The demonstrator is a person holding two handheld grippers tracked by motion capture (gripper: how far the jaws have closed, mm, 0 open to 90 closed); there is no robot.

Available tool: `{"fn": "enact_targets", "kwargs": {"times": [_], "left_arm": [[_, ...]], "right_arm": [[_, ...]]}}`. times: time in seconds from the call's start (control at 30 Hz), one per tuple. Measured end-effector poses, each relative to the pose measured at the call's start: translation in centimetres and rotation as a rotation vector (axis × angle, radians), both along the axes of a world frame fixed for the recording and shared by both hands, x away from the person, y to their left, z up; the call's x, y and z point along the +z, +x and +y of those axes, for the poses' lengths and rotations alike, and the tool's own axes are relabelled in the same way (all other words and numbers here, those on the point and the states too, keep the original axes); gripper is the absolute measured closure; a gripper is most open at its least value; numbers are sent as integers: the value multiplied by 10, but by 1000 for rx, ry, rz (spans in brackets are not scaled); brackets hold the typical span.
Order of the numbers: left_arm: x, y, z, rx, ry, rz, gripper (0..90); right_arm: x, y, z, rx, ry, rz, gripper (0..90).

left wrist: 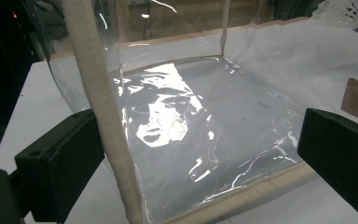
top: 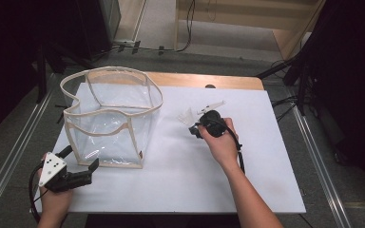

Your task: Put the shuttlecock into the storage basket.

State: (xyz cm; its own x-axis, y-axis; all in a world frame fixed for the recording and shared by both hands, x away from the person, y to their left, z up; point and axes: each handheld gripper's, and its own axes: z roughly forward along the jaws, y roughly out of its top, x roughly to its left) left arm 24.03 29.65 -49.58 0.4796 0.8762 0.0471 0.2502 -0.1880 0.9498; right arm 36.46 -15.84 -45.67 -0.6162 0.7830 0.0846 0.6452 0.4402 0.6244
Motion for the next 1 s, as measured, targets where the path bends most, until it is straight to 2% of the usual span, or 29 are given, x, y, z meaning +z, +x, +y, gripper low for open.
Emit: {"fn": "enact_targets", "kwargs": {"times": [0.77,1.0], "left_arm": [[0,0,0,-2,-10,-1,11],[0,0,0,-3,-10,-3,11]], "right_arm": [[25,-3,-4,9,35,-51,632],[30,-3,-4,4,41,-52,632]]}}
